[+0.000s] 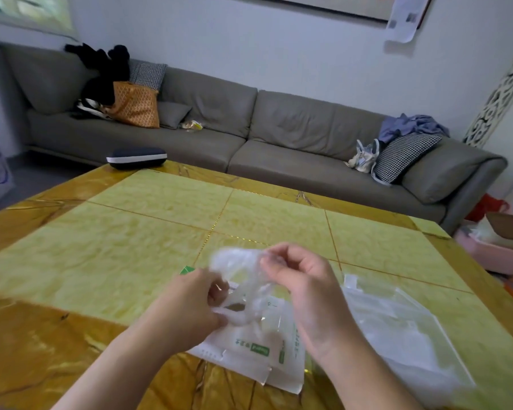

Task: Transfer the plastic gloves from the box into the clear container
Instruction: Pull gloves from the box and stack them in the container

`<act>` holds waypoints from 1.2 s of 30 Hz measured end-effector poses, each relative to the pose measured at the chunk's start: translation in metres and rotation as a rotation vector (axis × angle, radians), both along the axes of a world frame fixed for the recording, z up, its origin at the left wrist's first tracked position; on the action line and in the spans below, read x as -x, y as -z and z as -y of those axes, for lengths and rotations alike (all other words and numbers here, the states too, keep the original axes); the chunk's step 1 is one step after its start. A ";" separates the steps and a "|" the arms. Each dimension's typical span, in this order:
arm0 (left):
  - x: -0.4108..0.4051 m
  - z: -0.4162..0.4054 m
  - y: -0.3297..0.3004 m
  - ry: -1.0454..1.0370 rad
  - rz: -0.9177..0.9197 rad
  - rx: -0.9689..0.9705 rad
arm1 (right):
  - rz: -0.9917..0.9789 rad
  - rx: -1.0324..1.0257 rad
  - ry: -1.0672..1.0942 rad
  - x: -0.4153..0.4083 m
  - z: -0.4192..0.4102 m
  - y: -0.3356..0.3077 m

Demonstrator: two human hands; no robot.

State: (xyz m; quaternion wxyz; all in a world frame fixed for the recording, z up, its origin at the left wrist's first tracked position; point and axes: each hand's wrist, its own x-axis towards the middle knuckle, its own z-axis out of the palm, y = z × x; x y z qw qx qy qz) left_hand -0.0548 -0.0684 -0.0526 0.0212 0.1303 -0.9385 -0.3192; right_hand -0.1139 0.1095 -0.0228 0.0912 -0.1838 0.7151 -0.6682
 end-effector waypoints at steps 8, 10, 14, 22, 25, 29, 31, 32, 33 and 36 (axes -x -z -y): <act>-0.012 -0.011 -0.047 -0.066 -0.155 -0.996 | 0.168 0.277 0.065 -0.001 -0.031 -0.018; -0.013 -0.015 -0.057 -0.045 -0.097 -1.261 | 0.149 0.219 0.036 -0.006 -0.033 -0.014; -0.014 -0.036 -0.055 0.073 -0.115 -0.824 | 0.101 0.065 -0.061 -0.015 -0.036 -0.012; -0.013 -0.045 -0.048 -0.003 -0.332 -0.790 | 0.087 -0.058 0.009 -0.015 -0.061 -0.019; -0.014 -0.051 -0.046 0.133 -0.256 -0.801 | 0.093 -0.089 0.031 -0.012 -0.065 -0.020; -0.014 -0.055 -0.044 0.188 -0.175 -0.779 | 0.079 0.018 0.153 -0.008 -0.065 -0.018; -0.010 -0.052 -0.042 0.037 -0.172 -0.864 | 0.018 0.038 0.207 -0.006 -0.071 -0.019; -0.009 -0.050 -0.043 0.006 -0.161 -0.954 | -0.020 0.026 0.217 -0.006 -0.072 -0.020; -0.008 -0.050 -0.043 0.023 -0.135 -1.054 | -0.050 0.008 0.214 -0.007 -0.073 -0.020; -0.014 -0.061 -0.049 0.180 -0.047 -0.962 | -0.058 -0.046 0.164 -0.012 -0.067 -0.016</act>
